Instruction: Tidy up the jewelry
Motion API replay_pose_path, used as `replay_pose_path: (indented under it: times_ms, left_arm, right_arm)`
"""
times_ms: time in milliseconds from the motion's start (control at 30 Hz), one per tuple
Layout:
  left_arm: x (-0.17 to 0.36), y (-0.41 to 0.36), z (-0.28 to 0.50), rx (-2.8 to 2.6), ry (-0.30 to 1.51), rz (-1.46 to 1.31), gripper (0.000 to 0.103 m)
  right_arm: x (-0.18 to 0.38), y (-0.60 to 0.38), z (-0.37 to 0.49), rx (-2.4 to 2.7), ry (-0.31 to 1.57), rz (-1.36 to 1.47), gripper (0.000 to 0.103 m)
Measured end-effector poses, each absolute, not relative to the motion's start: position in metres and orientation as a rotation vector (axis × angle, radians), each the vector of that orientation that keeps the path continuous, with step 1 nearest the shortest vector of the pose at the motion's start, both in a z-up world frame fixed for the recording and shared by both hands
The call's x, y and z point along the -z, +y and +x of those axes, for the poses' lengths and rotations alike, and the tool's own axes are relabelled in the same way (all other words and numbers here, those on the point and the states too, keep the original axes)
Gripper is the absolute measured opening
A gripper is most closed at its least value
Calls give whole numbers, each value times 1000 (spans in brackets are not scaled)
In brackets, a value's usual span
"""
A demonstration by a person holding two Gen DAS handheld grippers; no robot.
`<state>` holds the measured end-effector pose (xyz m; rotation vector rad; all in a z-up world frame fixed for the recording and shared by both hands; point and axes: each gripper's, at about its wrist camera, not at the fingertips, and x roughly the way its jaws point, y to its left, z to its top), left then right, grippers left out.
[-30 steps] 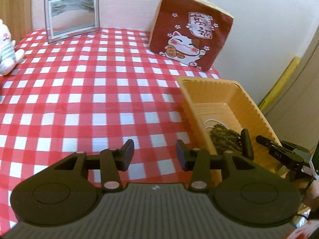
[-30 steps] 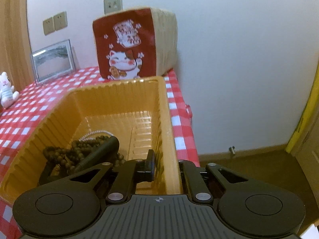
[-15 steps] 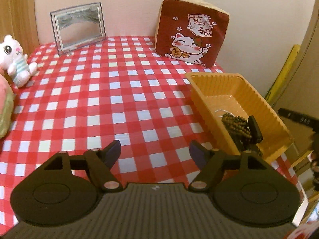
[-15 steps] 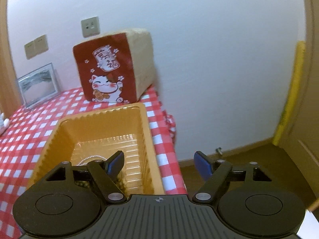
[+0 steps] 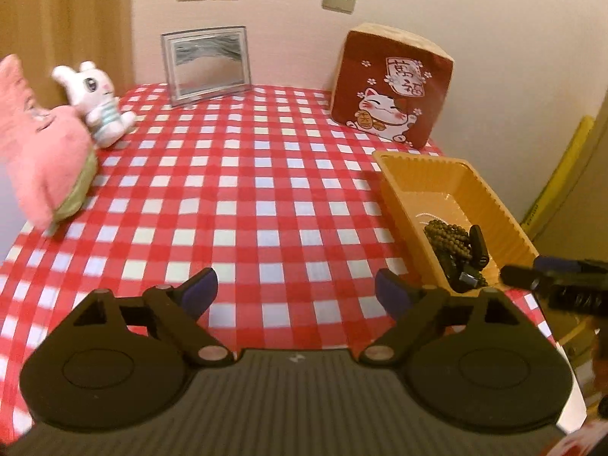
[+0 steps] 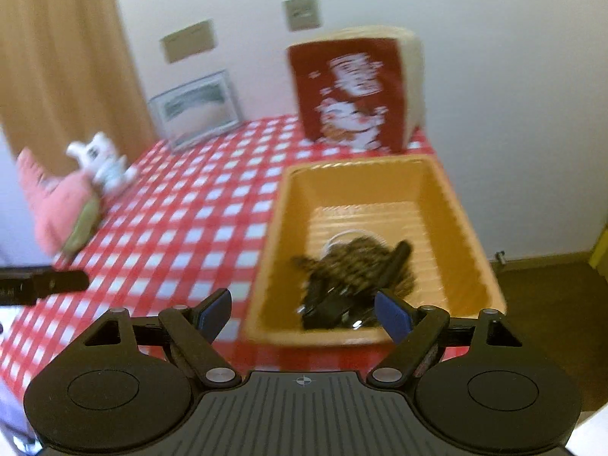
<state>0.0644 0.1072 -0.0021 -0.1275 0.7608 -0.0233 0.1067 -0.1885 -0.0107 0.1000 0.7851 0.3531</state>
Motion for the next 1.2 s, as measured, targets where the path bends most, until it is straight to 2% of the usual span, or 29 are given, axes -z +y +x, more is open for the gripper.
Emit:
replay_pose_path:
  times_ms: [200,533,1200]
  left_arm:
    - [-10,82,30,-68,794,-106,88]
    - [3,44,-8,-121,895,-128,88]
    - [1,47,-7,-35,926,-96,87]
  right_arm:
    - [13,-174,87,-451,857,-1,82]
    - [17,-195,72,-515,999,65,82]
    - [8,-193,52,-458,995,81,82]
